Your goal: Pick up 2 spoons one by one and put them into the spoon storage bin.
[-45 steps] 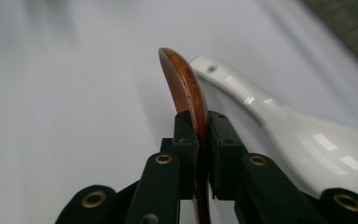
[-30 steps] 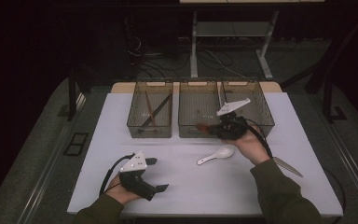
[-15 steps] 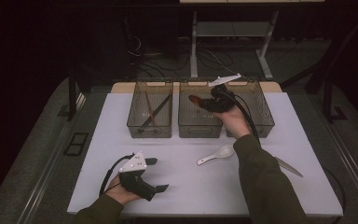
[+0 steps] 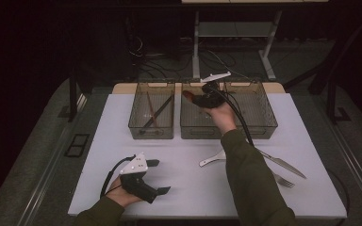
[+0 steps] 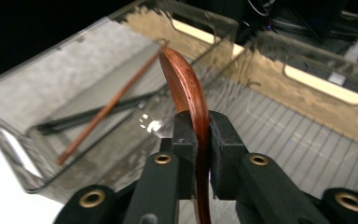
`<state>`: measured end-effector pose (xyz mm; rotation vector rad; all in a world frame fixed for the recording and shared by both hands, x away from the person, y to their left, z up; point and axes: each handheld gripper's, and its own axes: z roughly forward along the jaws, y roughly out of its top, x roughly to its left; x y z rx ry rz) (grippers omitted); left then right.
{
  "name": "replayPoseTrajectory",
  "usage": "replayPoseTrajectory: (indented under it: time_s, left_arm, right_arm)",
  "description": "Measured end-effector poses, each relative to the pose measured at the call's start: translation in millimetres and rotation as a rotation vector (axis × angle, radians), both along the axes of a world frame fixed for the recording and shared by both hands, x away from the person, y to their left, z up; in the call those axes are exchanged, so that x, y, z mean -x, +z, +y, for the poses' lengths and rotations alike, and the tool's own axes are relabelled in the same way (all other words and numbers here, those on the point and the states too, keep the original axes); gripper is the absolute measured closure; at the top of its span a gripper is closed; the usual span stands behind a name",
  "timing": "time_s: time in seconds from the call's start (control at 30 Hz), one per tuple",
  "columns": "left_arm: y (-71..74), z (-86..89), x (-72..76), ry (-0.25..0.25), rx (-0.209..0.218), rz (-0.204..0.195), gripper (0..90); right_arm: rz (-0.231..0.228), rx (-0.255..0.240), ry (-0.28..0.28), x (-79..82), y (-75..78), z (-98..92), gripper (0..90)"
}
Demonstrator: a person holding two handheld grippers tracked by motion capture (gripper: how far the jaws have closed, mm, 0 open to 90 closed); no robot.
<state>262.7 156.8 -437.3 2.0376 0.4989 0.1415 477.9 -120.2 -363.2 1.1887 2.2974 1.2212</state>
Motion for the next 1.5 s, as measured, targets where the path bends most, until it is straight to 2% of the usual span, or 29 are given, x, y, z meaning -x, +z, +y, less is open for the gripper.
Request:
replayPoseTrajectory:
  time_s: [0.03, 0.07, 0.1, 0.23, 0.37, 0.53, 0.67, 0.77, 1.03, 1.23, 1.37, 1.5]
  left_arm:
    - [-0.1, 0.1, -0.3, -0.002, -0.002, 0.0, 0.7]
    - [-0.2, 0.2, -0.5, -0.002, -0.003, 0.0, 0.7]
    - [-0.2, 0.2, -0.5, -0.002, -0.004, 0.0, 0.7]
    - [-0.3, -0.1, -0.1, 0.0, -0.002, -0.001, 0.7]
    - [-0.5, -0.2, -0.2, 0.003, -0.004, -0.003, 0.7]
    - [-0.4, 0.4, -0.3, 0.005, -0.009, -0.003, 0.7]
    - [-0.9, -0.5, 0.6, 0.017, -0.007, 0.006, 0.7]
    - [-1.7, -0.6, 0.1, 0.022, -0.005, 0.01, 0.7]
    - [-1.8, 0.3, -0.1, 0.021, -0.019, 0.008, 0.7]
    - [-2.1, 0.4, -0.6, 0.021, -0.024, 0.008, 0.7]
    - [-2.6, 0.5, -1.1, 0.025, -0.023, 0.012, 0.7]
    - [-3.1, 0.0, -1.1, 0.026, -0.024, 0.015, 0.7]
  right_arm:
    - [0.009, 0.002, -0.007, -0.5, -2.2, 0.3, 62.5]
    - [0.006, 0.019, -0.014, -0.5, -3.8, 0.1, 60.3]
    - [-0.003, 0.032, -0.017, 0.3, -4.6, -0.2, 59.2]
    - [-0.007, 0.024, -0.014, 3.9, -2.9, -6.2, 56.1]
    - [-0.012, -0.003, 0.006, 14.2, 1.9, -13.7, 54.9]
    - [-0.014, -0.011, 0.034, 36.2, 5.7, -29.0, 58.9]
    - [-0.005, -0.025, 0.048, 53.7, 5.4, -45.9, 67.6]
    - [0.002, -0.038, 0.06, 65.4, 1.0, -59.9, 68.0]
    - [0.052, 0.024, 0.105, 90.1, -16.8, -87.4, 62.2]
    - [0.092, 0.089, 0.123, 104.2, -34.5, -99.8, 61.6]
    - [0.103, 0.12, 0.11, 108.6, -46.0, -107.9, 72.2]
    - [0.126, 0.135, 0.093, 105.5, -53.9, -109.4, 84.0]
